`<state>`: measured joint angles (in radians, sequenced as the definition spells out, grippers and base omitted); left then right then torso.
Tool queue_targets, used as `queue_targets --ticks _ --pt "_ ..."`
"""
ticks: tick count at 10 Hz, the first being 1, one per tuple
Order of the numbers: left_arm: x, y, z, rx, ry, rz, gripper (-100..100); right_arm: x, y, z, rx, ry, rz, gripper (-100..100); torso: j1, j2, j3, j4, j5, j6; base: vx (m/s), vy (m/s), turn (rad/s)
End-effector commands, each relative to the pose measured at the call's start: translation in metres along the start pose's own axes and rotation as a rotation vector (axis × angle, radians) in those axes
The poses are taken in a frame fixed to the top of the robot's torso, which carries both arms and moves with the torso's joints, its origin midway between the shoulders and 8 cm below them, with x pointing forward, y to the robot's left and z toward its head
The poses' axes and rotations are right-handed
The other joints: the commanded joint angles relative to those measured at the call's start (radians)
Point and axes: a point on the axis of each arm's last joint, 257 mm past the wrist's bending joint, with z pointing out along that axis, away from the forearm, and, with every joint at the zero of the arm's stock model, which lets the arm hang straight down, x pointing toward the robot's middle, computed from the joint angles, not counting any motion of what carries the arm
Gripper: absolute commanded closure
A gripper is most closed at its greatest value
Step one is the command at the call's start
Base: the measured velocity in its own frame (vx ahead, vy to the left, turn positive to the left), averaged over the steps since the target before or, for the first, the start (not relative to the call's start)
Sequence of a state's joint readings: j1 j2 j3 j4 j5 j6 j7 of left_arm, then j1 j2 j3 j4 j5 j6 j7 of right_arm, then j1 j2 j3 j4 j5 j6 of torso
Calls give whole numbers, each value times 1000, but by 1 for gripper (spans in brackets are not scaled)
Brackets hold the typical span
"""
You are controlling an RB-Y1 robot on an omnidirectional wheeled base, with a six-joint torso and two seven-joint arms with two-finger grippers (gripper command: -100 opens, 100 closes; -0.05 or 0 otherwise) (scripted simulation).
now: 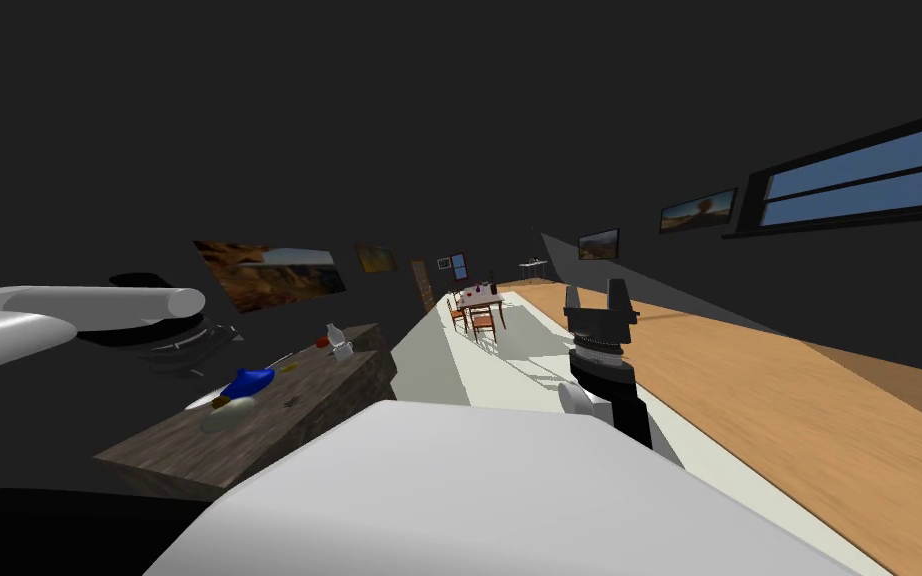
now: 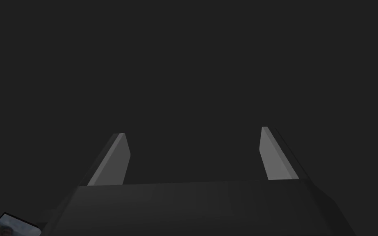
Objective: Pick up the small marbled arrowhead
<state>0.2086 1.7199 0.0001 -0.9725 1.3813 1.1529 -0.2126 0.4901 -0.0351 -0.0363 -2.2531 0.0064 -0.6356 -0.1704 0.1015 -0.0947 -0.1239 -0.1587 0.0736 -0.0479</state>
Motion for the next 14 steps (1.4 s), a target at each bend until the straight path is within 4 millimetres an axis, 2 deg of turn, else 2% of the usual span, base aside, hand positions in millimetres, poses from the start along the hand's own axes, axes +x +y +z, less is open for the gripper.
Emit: queue_targets --ticks 1,5,7,11,14 --pt "0 0 0 0 0 0 100 0 0 0 0 0 0 0 0 0 0 0 0 0 0 0 0" --pt "0 0 0 0 0 0 100 0 0 0 0 0 0 0 1 -1 -1 0 0 0 0 0 0" --pt "0 2 1 -7 2 -23 -100 0 0 0 0 0 0 0 1 -1 -1 0 0 0 16 52 87" --pt "8 9 11 -24 22 -69 -100 0 0 0 0 0 0 0 14 -3 -2 -1 3 -1 37 200 145" --pt "30 18 29 -45 71 -98 -100 0 0 0 0 0 0 0 13 -4 -2 -1 4 0 39 177 95"
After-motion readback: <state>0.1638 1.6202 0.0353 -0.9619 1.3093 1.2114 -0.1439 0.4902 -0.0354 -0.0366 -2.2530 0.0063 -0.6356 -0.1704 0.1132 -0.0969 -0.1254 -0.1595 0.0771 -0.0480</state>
